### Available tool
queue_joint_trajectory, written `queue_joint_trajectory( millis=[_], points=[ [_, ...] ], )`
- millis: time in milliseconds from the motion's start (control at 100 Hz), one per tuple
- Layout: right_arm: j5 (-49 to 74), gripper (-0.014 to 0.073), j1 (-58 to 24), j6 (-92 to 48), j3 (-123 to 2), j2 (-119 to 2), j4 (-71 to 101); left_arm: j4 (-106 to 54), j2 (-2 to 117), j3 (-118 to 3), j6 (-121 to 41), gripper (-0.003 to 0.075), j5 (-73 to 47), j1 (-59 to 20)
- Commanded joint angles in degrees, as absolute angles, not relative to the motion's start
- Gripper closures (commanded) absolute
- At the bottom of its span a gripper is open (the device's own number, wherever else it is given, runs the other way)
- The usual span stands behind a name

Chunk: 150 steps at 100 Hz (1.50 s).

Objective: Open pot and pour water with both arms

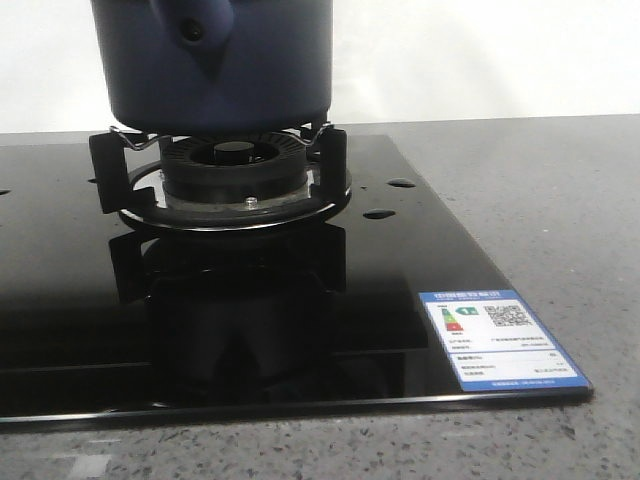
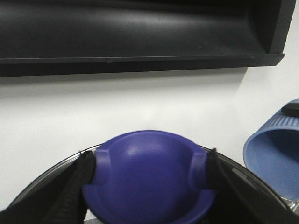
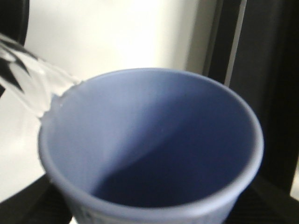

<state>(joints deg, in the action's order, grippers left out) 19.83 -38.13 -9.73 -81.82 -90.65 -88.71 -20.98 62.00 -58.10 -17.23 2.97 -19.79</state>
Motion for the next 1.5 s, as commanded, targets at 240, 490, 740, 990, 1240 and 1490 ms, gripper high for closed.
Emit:
queue_joint_trajectory(
  millis=[240,490,740,990,1240,1490],
  points=[
    [19.2,0.0237,-38.1,-10.1,-84.1,-88.2,-95.6,-21.0,60.4,-60.2,-17.2,0.0324,9.2,-19.6],
    [18.7,0.0237,-38.1,-10.1,-84.1,-88.2,-95.7,-21.0,60.4,-60.2,-17.2,0.0324,9.2,-19.6],
    [18.6,0.0237,-38.1,-10.1,-84.1,-88.2,-95.7,-21.0,60.4,-60.2,-17.2,0.0324,9.2,-19.6],
    [19.0,0.0237,-38.1,-9.0,-84.1,-88.2,-95.7,-21.0,60.4,-60.2,-17.2,0.0324,9.2,-19.6],
    [25.8,0.0237,-38.0,8.4,-84.1,-88.0,-95.7,-21.0,60.4,-60.2,-17.2,0.0324,9.2,-19.6],
    [27.3,0.0237,-35.8,27.7,-84.1,-85.0,-89.7,-21.0,60.4,-60.2,-17.2,0.0324,9.2,-19.6]
  ],
)
